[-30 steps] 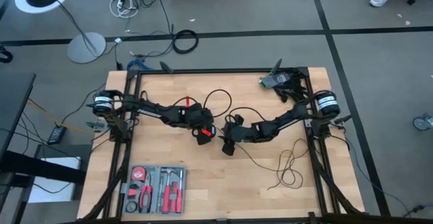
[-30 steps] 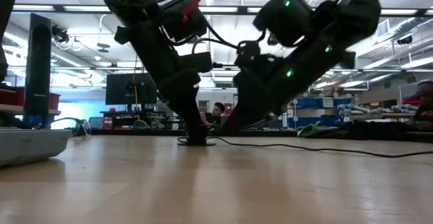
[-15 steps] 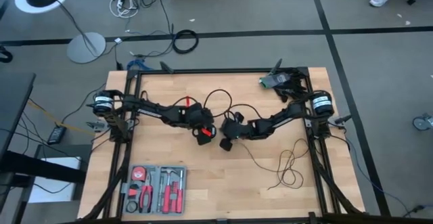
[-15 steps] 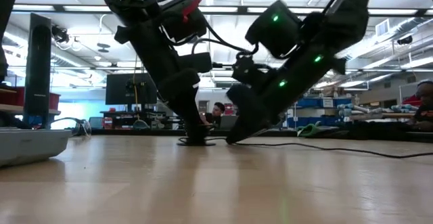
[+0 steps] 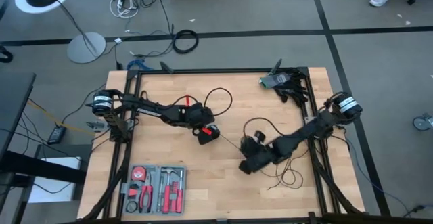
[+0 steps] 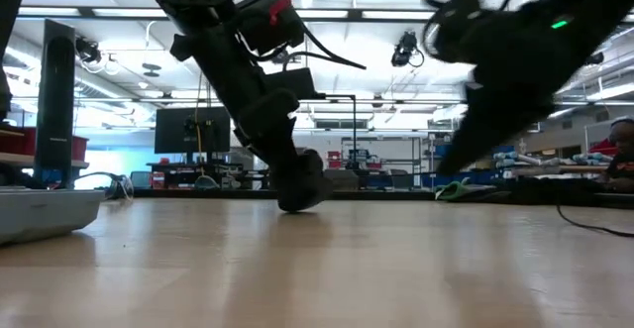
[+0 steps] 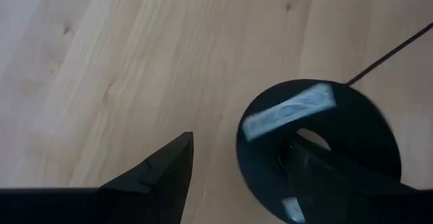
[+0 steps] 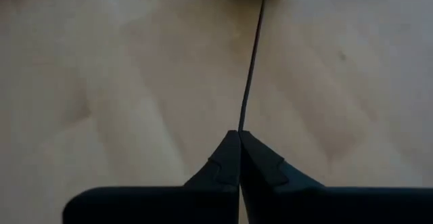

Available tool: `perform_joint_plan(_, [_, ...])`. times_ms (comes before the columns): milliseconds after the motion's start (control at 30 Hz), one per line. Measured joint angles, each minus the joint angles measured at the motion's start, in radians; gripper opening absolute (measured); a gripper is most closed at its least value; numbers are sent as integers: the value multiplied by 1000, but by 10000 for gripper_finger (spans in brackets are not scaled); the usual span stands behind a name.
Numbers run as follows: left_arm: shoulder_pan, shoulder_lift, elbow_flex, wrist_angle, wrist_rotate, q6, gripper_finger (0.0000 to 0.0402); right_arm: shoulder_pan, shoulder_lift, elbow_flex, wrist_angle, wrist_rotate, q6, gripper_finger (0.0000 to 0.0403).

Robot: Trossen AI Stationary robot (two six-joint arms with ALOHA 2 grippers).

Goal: Coil cords
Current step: Uncoil the black wire from the spool

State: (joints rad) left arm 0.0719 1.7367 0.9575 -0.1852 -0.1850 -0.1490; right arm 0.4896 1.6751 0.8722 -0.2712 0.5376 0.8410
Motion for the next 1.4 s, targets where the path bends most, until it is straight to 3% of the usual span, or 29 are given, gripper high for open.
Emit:
perform_joint_plan(233, [9, -1, -4, -32, -51, -1, 229, 167, -35, -3, -192, -43, 275, 0])
perform_joint_plan(400, [10, 0, -4, -62, -74, 2, 229, 251, -39, -3, -308, 5, 469, 0])
perform_joint_plan(633, [10, -7, -4, -62, -55, 7, 229, 273, -39, -2, -294, 82, 505, 1])
perform_joint_plan(767, [9, -39, -9, -76, -46, 10, 229, 201, -39, -3, -234, 171, 422, 12])
perform_joint_plan(967, [9, -99, -7, -63, -39, 14, 229, 29, -38, -6, -65, 185, 153, 51])
perform_joint_plan(1167, [3, -82, -6, -70, 1, 14, 229, -144, -25, -6, 125, 180, -134, 103])
perform_joint_plan(1400, [6, -54, -6, -72, 0, 39, 229, -330, 57, -6, 266, 94, -288, 156])
